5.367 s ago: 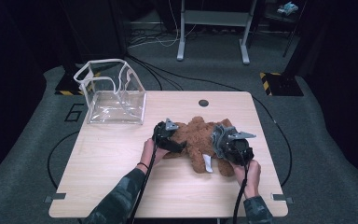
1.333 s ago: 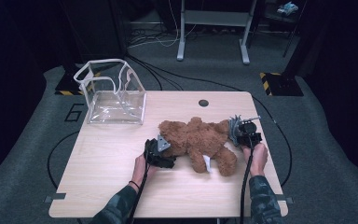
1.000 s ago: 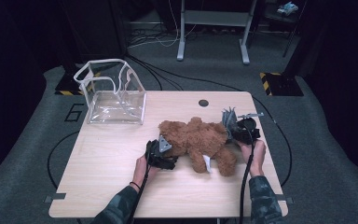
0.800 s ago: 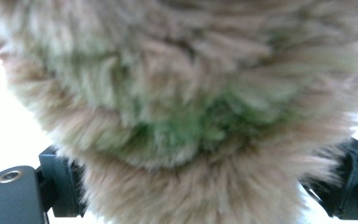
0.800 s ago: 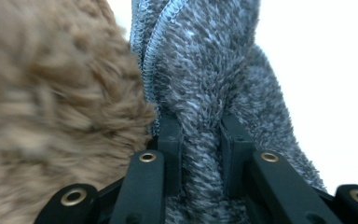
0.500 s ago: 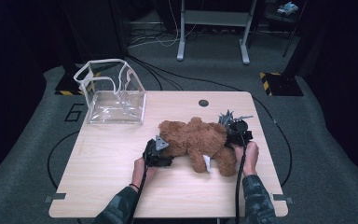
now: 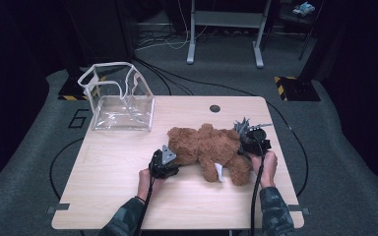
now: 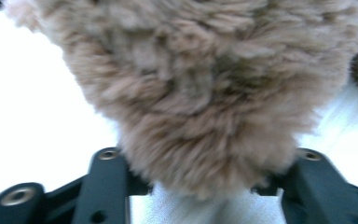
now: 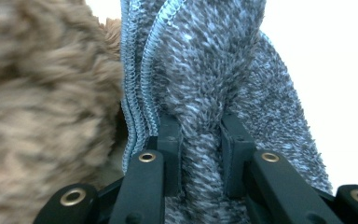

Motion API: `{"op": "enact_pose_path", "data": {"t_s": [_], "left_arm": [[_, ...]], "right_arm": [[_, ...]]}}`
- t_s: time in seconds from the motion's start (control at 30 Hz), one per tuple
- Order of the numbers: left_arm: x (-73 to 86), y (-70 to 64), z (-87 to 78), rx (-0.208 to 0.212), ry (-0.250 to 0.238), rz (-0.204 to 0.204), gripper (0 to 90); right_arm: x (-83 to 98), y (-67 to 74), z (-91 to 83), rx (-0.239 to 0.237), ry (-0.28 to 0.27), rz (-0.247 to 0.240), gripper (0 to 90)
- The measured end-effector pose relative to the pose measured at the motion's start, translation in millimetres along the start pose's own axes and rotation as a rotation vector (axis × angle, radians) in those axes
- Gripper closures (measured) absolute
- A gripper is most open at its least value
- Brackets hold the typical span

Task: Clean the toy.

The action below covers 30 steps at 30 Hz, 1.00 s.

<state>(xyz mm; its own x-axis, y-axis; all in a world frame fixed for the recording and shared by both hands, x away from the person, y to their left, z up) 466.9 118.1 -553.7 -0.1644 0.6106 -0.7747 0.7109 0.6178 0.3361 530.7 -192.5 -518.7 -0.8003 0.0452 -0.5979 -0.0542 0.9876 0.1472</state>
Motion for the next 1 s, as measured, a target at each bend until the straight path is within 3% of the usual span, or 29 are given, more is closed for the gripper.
{"op": "enact_pose_path", "data": {"t_s": [0.17,0.3,0.47,0.57,0.7,0.83,1.0], "left_arm": [[0.8,0.8,-1.0,-0.009,-0.007,0.001,83.0],[1.6,2.3,-0.8,-0.012,-0.008,-0.007,88.3],[1.8,3.1,-0.1,-0.008,-0.009,-0.015,89.2],[2.0,3.5,0.2,-0.006,-0.01,-0.015,89.3],[2.0,3.9,0.5,-0.001,-0.012,-0.02,89.3],[2.3,4.2,1.0,0.003,-0.01,-0.022,89.3],[2.5,4.5,1.9,0.002,-0.008,-0.023,89.3]], "right_arm": [[0.3,-3.1,1.3,0.022,0.003,0.002,73.8],[0.6,-15.7,-3.5,0.051,0.004,0.021,73.8],[-4.6,-20.9,-27.5,0.03,-0.054,0.051,73.8],[-10.0,-11.8,-47.3,-0.031,-0.09,0.046,73.8],[-10.9,8.8,-62.1,-0.102,-0.102,0.005,73.8],[-2.4,26.0,-54.8,-0.095,-0.064,-0.039,73.9],[6.6,22.9,-34.4,-0.061,-0.035,-0.029,74.3]]}}
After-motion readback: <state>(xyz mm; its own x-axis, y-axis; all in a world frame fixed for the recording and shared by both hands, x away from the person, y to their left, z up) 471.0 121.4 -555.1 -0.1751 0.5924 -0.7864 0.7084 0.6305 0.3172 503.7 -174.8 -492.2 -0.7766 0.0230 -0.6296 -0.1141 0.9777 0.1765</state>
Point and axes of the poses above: each handheld gripper's, and its own axes: z roughly forward along the jaws, x roughly out of its underside, y roughly to its left, the point moved 6 cm from there along z, roughly forward along the jaws, and after that the axes turned 14 degrees about z, right-handed, at the moved point
